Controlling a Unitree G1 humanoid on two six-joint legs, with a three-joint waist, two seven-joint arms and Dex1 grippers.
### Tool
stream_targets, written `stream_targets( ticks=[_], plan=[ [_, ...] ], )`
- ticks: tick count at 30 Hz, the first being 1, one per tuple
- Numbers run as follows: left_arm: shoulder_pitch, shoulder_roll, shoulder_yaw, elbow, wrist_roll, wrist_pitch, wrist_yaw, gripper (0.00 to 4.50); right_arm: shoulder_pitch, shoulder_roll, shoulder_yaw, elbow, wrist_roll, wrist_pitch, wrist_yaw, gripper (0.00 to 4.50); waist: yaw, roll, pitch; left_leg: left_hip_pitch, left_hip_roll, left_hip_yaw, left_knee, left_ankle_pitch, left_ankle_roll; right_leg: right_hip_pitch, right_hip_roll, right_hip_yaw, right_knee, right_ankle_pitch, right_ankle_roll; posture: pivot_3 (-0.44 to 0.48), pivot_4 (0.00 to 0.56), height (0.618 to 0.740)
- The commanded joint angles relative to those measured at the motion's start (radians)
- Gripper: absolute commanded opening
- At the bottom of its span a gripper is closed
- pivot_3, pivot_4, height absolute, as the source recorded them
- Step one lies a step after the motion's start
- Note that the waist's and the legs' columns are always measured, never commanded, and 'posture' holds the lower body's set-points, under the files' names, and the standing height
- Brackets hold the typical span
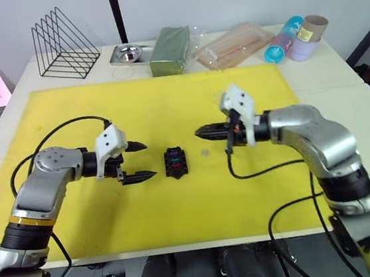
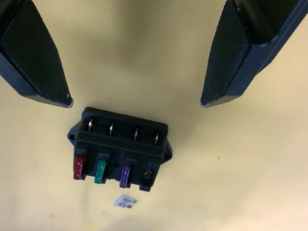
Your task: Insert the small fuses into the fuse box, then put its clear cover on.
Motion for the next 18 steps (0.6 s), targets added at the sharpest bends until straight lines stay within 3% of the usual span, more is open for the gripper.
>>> stream_targets(
  ticks=[1, 6, 15, 18],
  plan=[
    [0.0, 0.037, 0.038, -0.05, -0.031, 0.042, -0.012, 4.5, 0.046, -0.085, -0.067, -0.088, 0.026, -0.037, 0.041, 0.01, -0.002, 0.0, 0.0, 0.0, 0.0, 0.0, 0.0, 0.0, 0.0, 0.0, 0.0, 0.0, 0.0, 0.0, 0.0, 0.0, 0.15, 0.74],
    [0.035, 0.104, 0.066, -0.083, -0.052, 0.072, -0.045, 4.5, 0.22, -0.282, -0.218, -0.131, 0.097, -0.014, 0.144, 1.28, 0.001, 0.0, 0.0, 0.0, 0.0, 0.0, 0.0, 0.0, 0.0, 0.0, 0.0, 0.0, 0.0, 0.0, 0.0, 0.0, 0.15, 0.74],
    [0.044, 0.174, 0.107, -0.019, -0.056, 0.037, -0.095, 4.5, 0.4, -0.419, -0.392, -0.112, 0.134, -0.078, 0.2, 4.48, -0.001, -0.001, 0.0, 0.001, 0.0, 0.001, 0.0, 0.0, 0.0, 0.0, 0.001, 0.001, -0.001, 0.0, 0.0, 0.0, 0.15, 0.74],
    [0.037, 0.181, 0.112, 0.01, -0.05, 0.019, -0.106, 4.5, 0.435, -0.443, -0.437, -0.09, 0.136, -0.095, 0.21, 4.48, 0.001, -0.001, 0.0, 0.001, 0.0, 0.001, 0.0, 0.0, 0.0, 0.0, 0.001, 0.001, -0.001, 0.0, 0.0, 0.0, 0.15, 0.74]
  ],
)
